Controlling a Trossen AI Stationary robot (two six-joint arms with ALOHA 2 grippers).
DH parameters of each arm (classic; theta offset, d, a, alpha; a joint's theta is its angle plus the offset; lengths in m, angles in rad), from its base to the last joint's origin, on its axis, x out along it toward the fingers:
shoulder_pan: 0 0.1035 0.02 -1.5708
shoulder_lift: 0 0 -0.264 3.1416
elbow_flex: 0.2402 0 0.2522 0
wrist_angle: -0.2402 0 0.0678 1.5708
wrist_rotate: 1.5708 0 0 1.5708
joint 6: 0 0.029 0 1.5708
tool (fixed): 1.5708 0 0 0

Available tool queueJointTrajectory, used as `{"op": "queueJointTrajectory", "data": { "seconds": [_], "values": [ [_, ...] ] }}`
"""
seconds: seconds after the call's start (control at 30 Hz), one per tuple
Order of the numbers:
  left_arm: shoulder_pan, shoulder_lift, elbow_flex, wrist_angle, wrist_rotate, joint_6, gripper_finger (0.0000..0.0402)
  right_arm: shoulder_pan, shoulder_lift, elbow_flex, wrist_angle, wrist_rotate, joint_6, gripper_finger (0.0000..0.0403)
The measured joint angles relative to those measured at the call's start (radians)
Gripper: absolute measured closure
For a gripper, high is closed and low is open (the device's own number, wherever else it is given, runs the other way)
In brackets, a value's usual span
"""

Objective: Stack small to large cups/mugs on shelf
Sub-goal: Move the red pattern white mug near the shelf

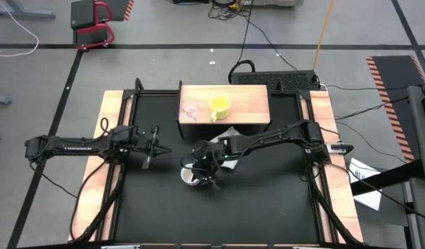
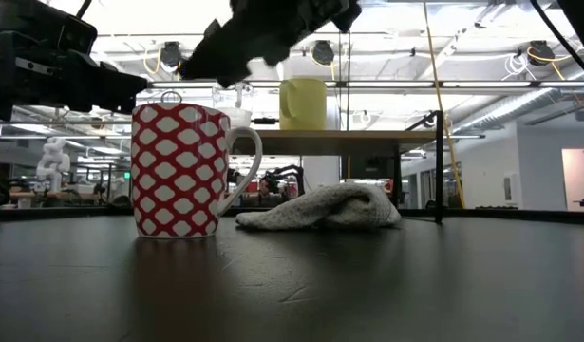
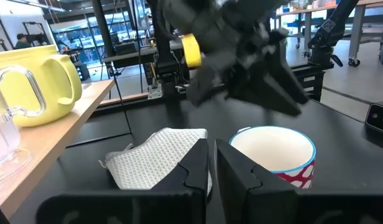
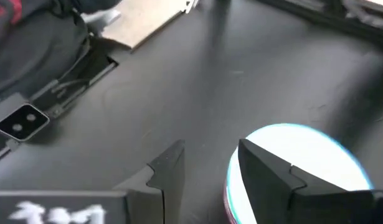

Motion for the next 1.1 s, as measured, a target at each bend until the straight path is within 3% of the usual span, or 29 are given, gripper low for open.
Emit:
{"op": "queueJointTrajectory", "data": {
  "seconds": [1.1],
  "values": [
    [0.000, 0.000, 0.000, -0.014, 0.000, 0.008, 0.0371, -0.009, 0.073, -0.001, 0.047, 0.003, 0.055, 0.0263]
  ]
}}
